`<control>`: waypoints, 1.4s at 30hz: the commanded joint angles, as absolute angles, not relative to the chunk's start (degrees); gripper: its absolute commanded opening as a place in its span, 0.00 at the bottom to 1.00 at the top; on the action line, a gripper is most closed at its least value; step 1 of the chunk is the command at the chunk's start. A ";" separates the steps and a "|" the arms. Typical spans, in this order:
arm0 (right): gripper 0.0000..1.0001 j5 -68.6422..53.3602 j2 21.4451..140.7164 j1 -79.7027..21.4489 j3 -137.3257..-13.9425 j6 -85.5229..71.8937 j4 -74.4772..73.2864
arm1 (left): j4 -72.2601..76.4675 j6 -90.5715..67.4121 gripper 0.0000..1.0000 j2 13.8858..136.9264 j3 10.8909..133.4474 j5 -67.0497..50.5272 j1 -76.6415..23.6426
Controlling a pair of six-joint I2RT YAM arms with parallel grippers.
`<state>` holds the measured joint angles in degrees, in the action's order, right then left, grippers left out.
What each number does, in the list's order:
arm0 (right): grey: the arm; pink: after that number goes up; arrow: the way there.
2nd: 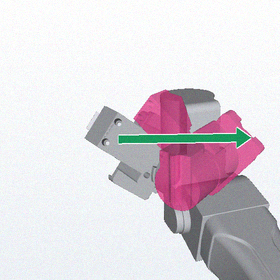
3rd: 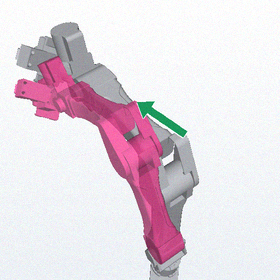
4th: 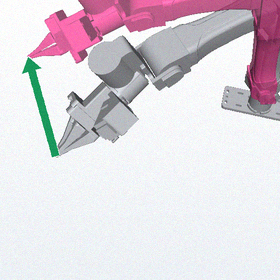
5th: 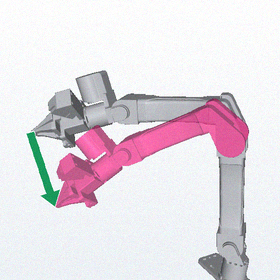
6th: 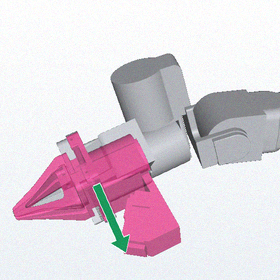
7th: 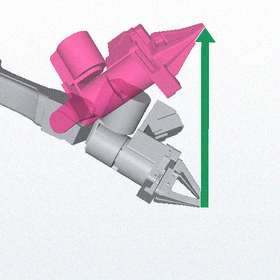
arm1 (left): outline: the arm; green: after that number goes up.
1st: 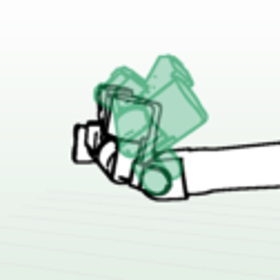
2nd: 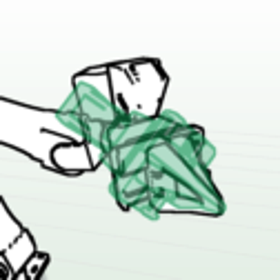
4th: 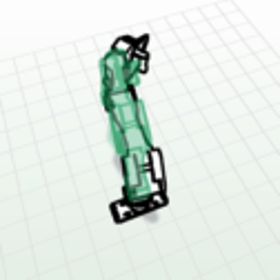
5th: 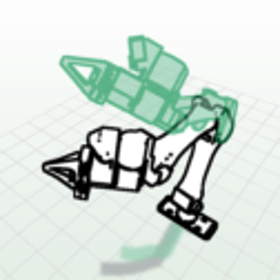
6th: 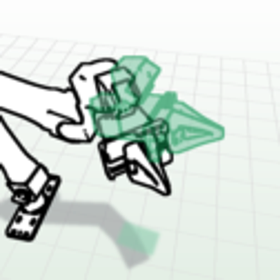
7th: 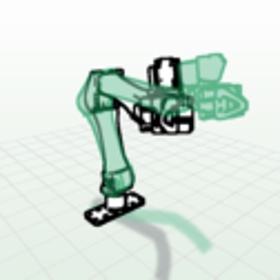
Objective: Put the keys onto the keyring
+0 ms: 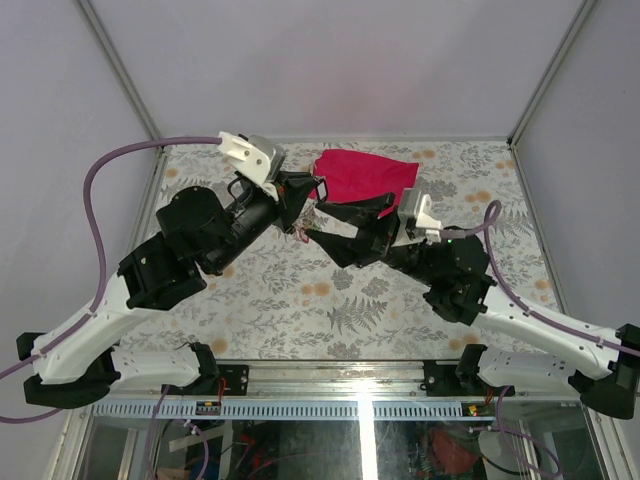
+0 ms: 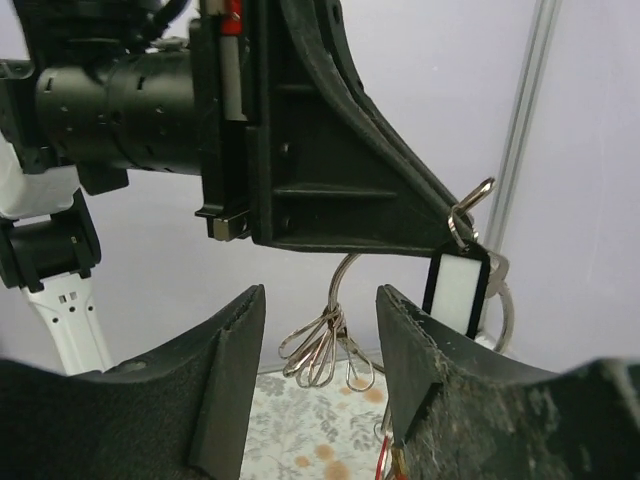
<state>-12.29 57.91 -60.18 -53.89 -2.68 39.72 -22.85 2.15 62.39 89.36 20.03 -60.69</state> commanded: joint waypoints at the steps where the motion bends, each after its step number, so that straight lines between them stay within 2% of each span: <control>1: 0.54 -6.64 61.23 -60.73 -55.61 -10.87 45.43 | -20.30 1.00 0.00 62.76 91.92 22.52 -60.51; 17: 0.52 -3.05 67.54 -60.82 -56.86 -10.75 52.15 | -20.48 -0.75 0.00 63.93 91.42 22.94 -60.56; 25: 0.36 -3.00 68.86 -60.80 -56.55 -11.91 53.20 | -20.48 -0.96 0.00 64.38 91.44 22.77 -60.55; 30: 0.06 -3.88 68.92 -60.82 -56.62 -12.46 53.60 | -20.91 -0.99 0.00 64.58 91.41 22.91 -60.55; 32: 0.00 -4.35 68.77 -60.83 -56.55 -12.83 53.67 | -21.00 -0.93 0.06 64.56 91.45 23.06 -60.53; 38: 0.00 -5.94 68.64 -60.83 -56.56 -14.21 54.12 | -21.18 -0.94 0.32 64.45 91.14 23.36 -60.58; 42: 0.00 -6.23 68.73 -60.82 -56.31 -15.04 54.43 | -21.33 -0.82 0.40 64.64 91.31 23.46 -60.54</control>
